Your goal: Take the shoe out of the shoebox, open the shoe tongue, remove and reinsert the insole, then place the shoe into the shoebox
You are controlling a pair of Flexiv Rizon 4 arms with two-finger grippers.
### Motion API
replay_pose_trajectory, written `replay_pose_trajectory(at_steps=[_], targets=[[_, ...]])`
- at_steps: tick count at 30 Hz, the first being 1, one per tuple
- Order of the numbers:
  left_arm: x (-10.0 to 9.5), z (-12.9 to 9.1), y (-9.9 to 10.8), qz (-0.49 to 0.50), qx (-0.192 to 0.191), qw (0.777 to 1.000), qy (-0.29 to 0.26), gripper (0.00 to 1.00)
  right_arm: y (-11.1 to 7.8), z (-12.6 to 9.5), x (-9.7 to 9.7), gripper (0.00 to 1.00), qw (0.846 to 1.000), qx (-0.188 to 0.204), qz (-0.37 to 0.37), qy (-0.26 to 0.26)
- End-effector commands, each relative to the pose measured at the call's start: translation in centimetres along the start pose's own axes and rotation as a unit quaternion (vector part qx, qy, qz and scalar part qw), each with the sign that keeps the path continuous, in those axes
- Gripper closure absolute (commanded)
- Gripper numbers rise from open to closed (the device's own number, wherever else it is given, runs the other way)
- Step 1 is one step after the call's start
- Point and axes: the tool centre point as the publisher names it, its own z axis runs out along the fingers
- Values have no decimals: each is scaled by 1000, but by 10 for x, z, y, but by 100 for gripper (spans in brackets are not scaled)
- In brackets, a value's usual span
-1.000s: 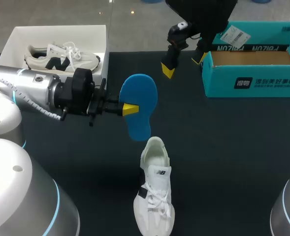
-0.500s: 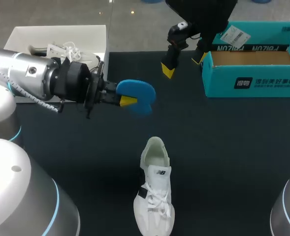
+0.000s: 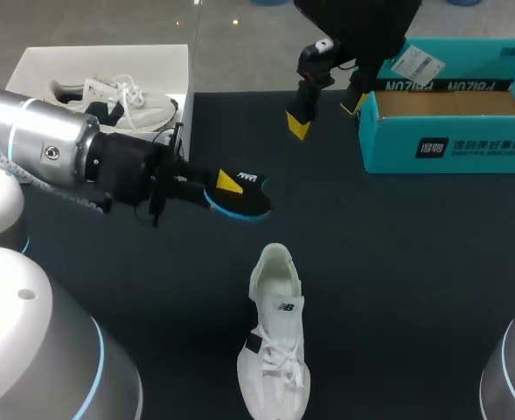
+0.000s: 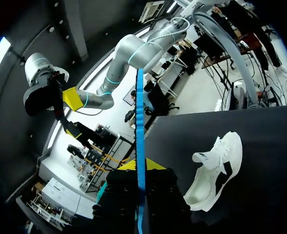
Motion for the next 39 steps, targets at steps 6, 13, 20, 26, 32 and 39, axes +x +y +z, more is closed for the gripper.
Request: replay_pose_trajectory(at_steps=[6, 13, 20, 26, 32, 39], targets=[[4, -1, -10, 54, -36, 998, 3, 100, 1, 0, 0, 0, 1000, 1, 0, 0], [4, -1, -10, 54, -36, 998, 3, 100, 1, 0, 0, 0, 1000, 1, 0, 0], [-8, 4, -16, 151, -33, 988, -33, 100, 1, 0, 0, 0, 1000, 1, 0, 0], [-1, 0, -15, 284, -31, 957, -42, 100, 1, 0, 0, 0, 1000, 1, 0, 0], [6, -5, -10, 346, -58, 935, -49, 100, 1, 0, 0, 0, 1000, 1, 0, 0], [11, -4, -7, 399, -84, 911, -53, 100, 1, 0, 0, 0, 1000, 1, 0, 0]])
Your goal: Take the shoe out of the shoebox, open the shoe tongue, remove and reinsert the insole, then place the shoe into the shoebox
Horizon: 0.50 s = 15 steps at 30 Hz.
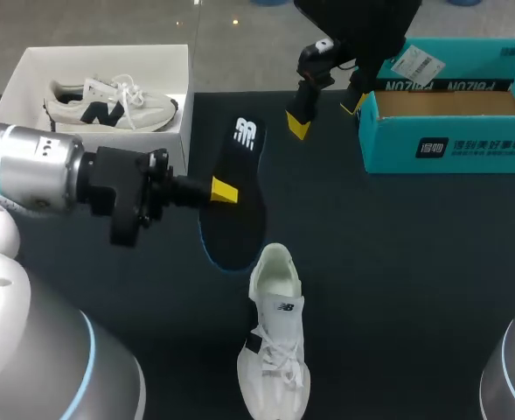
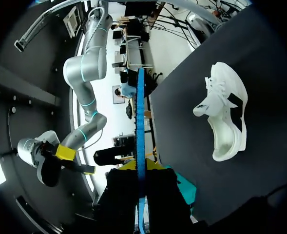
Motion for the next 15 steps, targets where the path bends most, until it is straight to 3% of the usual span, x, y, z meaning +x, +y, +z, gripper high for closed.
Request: replay_pose_trajectory(at_steps=[1, 15], targets=[[8, 3, -11, 47, -27, 998, -12, 100, 1, 0, 0, 0, 1000, 1, 0, 0], [-2, 10, -3, 40, -29, 999, -19, 100, 1, 0, 0, 0, 1000, 1, 0, 0]])
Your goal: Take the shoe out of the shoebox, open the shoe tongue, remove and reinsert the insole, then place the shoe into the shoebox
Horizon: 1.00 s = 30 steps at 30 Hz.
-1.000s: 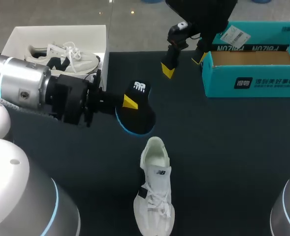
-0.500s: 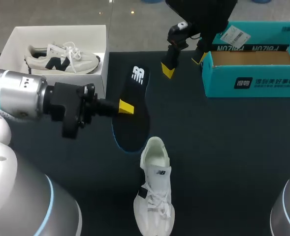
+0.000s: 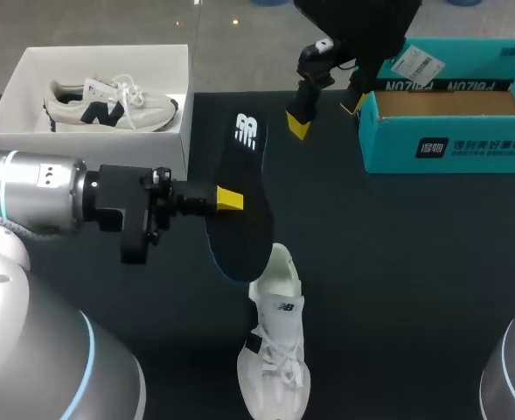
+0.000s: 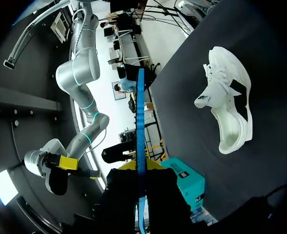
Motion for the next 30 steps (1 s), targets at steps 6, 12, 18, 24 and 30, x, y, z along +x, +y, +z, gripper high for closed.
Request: replay_pose_trajectory(at_steps=[6, 12, 18, 24, 30], targets=[[0, 2, 3, 1, 3, 1000, 0, 100, 1, 0, 0, 0, 1000, 1, 0, 0], [0, 2, 3, 1, 3, 1000, 0, 100, -6, 3, -6, 0, 998, -36, 10, 41], [0, 2, 3, 1, 3, 1000, 0, 100, -30, 22, -11, 0, 970, -186, 28, 151], [0, 2, 3, 1, 3, 1000, 0, 100, -38, 33, -10, 0, 942, -245, 45, 224], [0, 2, 3, 1, 3, 1000, 0, 100, -37, 29, -13, 0, 925, -249, 44, 285]])
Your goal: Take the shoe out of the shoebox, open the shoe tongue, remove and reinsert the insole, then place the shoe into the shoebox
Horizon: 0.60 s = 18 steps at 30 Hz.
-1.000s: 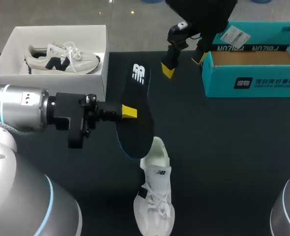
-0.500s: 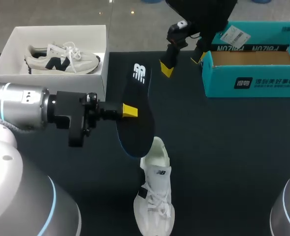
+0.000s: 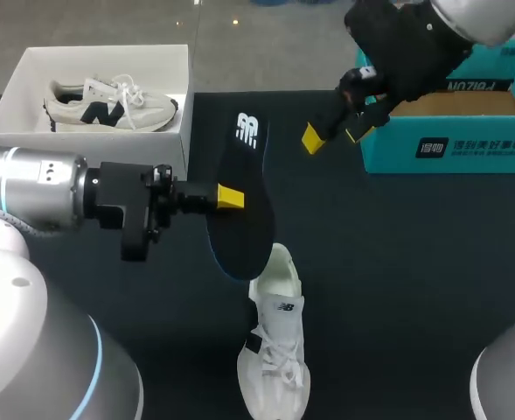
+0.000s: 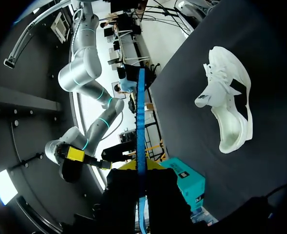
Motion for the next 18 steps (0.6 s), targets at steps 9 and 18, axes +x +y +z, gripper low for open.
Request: replay_pose_trajectory(at_steps=[9, 18], targets=[[1, 2, 1, 1, 0, 1000, -1, 100, 2, 3, -2, 0, 973, -65, 1, 220], [1, 2, 1, 1, 0, 1000, -1, 100, 11, 9, 0, 0, 965, -19, -10, 263]])
